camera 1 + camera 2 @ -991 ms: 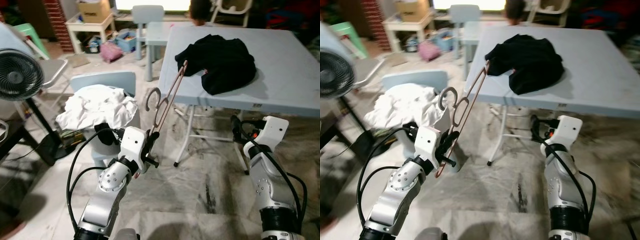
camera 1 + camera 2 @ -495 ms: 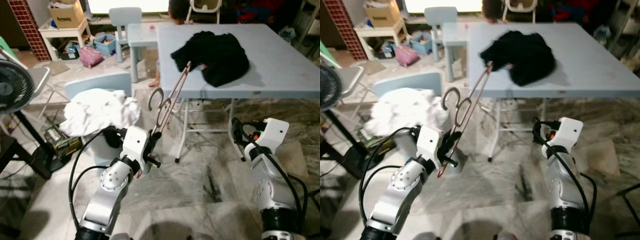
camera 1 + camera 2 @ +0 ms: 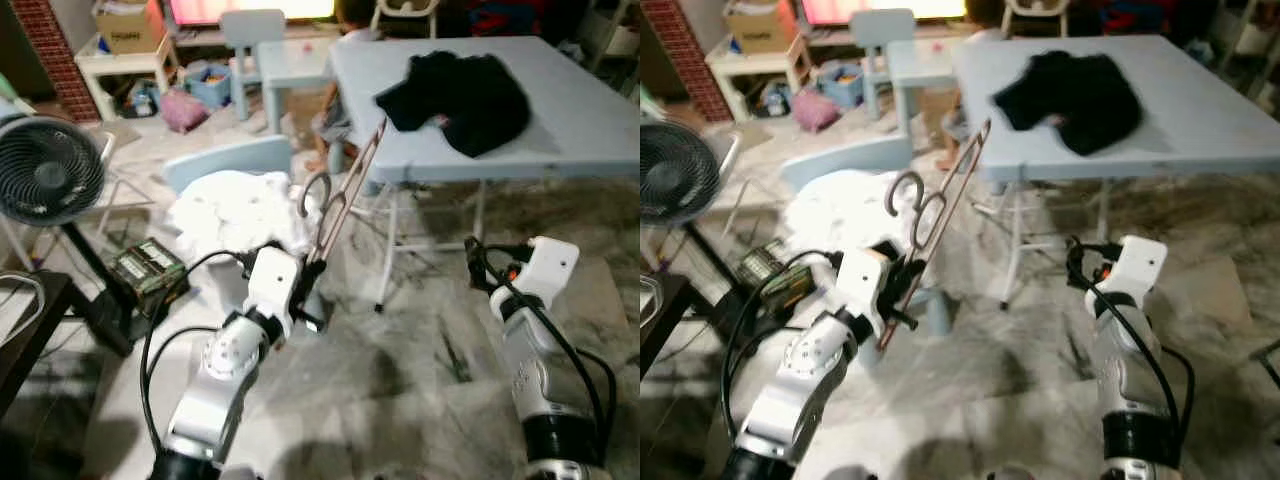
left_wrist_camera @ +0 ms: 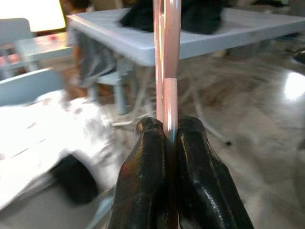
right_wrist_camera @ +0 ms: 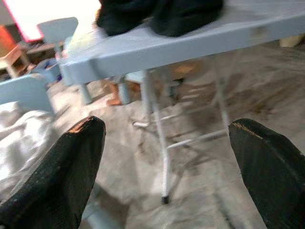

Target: Hang hanger

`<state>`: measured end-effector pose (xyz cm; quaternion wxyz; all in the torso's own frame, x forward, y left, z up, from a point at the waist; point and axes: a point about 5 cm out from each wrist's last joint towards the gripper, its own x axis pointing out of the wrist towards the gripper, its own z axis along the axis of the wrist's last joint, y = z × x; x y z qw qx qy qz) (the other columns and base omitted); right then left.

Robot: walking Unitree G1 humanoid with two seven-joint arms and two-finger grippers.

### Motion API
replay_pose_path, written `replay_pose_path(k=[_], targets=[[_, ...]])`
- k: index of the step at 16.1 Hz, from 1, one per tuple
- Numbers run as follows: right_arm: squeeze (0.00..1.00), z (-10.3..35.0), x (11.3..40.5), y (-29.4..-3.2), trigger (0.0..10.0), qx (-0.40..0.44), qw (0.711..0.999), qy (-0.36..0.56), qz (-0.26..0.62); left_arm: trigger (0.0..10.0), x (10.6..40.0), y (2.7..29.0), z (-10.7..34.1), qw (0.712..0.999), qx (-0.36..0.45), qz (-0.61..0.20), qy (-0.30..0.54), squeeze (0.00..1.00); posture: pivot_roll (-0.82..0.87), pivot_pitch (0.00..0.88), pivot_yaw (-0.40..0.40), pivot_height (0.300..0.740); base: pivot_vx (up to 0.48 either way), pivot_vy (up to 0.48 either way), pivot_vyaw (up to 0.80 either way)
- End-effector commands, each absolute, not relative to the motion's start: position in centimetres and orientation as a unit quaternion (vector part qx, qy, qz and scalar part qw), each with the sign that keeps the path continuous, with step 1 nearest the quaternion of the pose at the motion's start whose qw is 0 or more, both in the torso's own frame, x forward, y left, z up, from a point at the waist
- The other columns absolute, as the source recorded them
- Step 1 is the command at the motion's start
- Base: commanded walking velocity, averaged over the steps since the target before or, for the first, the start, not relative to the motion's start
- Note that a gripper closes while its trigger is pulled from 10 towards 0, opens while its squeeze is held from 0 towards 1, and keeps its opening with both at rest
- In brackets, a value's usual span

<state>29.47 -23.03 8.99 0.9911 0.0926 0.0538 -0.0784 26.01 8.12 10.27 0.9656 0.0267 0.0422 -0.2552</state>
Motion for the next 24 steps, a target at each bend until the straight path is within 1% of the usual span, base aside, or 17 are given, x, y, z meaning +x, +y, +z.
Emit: replay_pose_path(k=[1,5,16,21,24], targets=[[0.00,9.51,29.84,-22.54,10.0,0.091,0.992,0.046,-0.072,10.0,26.14,8.70,10.47,0.968,0.031,-0.246,0.038,0.00,-0.03,0.000,-0.010,0.740,0.000,0.000,0.00],[0.00,9.50,29.87,-22.45,10.0,0.092,0.992,0.045,-0.071,10.0,26.14,8.65,10.42,0.967,0.013,-0.252,0.040,0.00,-0.03,0.000,-0.011,0.740,0.000,0.000,0.00],[0.00,9.51,30.05,-22.19,10.0,0.096,0.992,0.052,-0.056,10.0,25.83,8.51,9.88,0.961,0.010,-0.268,0.064,0.00,-0.03,0.007,-0.016,0.740,0.000,0.000,0.00],[0.00,9.49,30.09,-22.15,10.0,0.096,0.993,0.053,-0.053,10.0,25.91,8.62,9.88,0.961,0.023,-0.269,0.061,0.00,-0.03,0.008,-0.016,0.740,0.000,0.000,0.00],[0.00,9.51,30.14,-22.15,10.0,0.096,0.993,0.053,-0.053,10.0,25.73,8.55,10.05,0.957,0.014,-0.284,0.053,0.00,-0.03,0.007,-0.014,0.740,0.000,0.000,0.00]])
